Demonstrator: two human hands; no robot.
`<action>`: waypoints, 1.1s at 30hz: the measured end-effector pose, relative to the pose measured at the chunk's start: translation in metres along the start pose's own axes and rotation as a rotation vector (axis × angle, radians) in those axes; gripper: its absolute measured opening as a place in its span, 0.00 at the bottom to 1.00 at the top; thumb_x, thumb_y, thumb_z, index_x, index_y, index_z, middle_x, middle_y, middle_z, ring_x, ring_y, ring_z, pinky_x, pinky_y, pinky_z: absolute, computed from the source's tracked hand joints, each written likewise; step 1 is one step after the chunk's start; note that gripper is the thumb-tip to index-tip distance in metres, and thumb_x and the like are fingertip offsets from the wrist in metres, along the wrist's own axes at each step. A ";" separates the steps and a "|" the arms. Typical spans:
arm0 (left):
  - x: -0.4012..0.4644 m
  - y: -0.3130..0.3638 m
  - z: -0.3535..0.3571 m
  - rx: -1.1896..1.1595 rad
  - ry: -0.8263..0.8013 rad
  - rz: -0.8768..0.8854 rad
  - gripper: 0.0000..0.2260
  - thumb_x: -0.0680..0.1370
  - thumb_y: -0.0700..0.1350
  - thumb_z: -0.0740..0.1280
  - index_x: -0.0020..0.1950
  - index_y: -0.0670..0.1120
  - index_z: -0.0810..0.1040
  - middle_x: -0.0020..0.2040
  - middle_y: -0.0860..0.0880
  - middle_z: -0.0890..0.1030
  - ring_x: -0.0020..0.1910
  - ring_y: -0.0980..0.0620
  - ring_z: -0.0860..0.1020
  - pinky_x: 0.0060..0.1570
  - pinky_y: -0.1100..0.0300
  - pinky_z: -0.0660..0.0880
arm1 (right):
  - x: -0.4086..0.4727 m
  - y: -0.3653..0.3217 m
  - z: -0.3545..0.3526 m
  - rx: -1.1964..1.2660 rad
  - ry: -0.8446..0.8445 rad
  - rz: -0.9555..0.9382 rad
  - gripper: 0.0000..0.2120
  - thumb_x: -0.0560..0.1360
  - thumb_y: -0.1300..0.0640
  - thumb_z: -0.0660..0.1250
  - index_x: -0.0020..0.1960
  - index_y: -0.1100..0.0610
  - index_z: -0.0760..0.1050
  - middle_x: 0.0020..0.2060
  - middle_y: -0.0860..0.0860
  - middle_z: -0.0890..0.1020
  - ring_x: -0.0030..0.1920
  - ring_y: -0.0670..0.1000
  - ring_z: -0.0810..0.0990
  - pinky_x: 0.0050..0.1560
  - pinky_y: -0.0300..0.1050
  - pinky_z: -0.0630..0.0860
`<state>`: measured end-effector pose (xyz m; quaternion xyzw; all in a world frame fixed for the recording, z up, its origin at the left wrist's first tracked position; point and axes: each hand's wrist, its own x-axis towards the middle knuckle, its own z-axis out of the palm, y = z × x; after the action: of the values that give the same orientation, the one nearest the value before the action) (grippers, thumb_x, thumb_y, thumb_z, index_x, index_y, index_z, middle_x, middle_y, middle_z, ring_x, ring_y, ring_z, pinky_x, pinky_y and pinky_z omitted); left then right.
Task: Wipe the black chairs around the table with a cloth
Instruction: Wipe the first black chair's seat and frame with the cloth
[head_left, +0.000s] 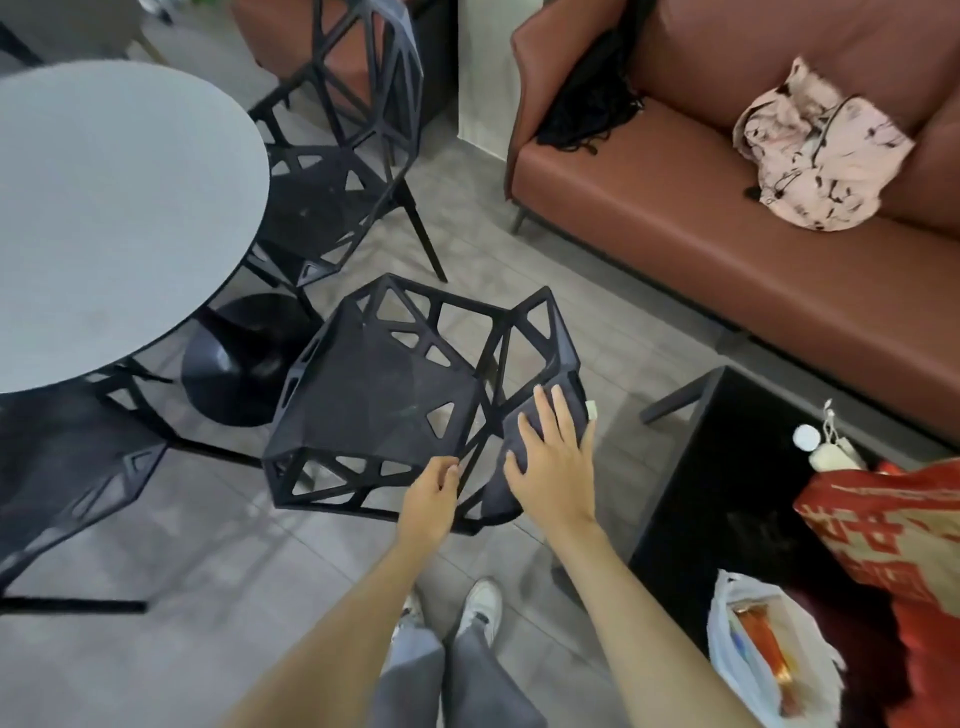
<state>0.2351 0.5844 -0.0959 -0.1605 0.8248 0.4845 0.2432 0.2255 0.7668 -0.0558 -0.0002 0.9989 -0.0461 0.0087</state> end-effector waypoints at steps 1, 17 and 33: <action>0.001 -0.010 -0.002 0.055 -0.038 -0.020 0.12 0.86 0.41 0.59 0.66 0.48 0.77 0.59 0.51 0.82 0.60 0.49 0.79 0.60 0.53 0.74 | 0.005 0.003 0.003 0.030 0.012 0.007 0.24 0.78 0.47 0.67 0.71 0.55 0.77 0.82 0.55 0.60 0.83 0.56 0.49 0.79 0.70 0.46; -0.011 -0.018 -0.021 0.602 -0.355 0.121 0.38 0.72 0.68 0.72 0.78 0.56 0.65 0.73 0.56 0.72 0.71 0.50 0.72 0.70 0.49 0.71 | 0.093 0.032 0.004 0.112 -0.001 0.052 0.27 0.78 0.54 0.71 0.75 0.57 0.73 0.83 0.53 0.55 0.83 0.56 0.47 0.80 0.66 0.51; -0.012 -0.008 -0.012 0.820 -0.093 0.453 0.48 0.67 0.70 0.73 0.79 0.50 0.61 0.73 0.54 0.71 0.70 0.49 0.73 0.66 0.49 0.71 | -0.042 -0.038 -0.003 -0.055 -0.079 -0.005 0.28 0.80 0.41 0.58 0.74 0.56 0.74 0.75 0.54 0.73 0.81 0.56 0.59 0.77 0.71 0.52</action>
<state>0.2458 0.5707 -0.0904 0.1547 0.9507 0.1663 0.2113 0.2675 0.7292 -0.0490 -0.0047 0.9987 -0.0186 0.0479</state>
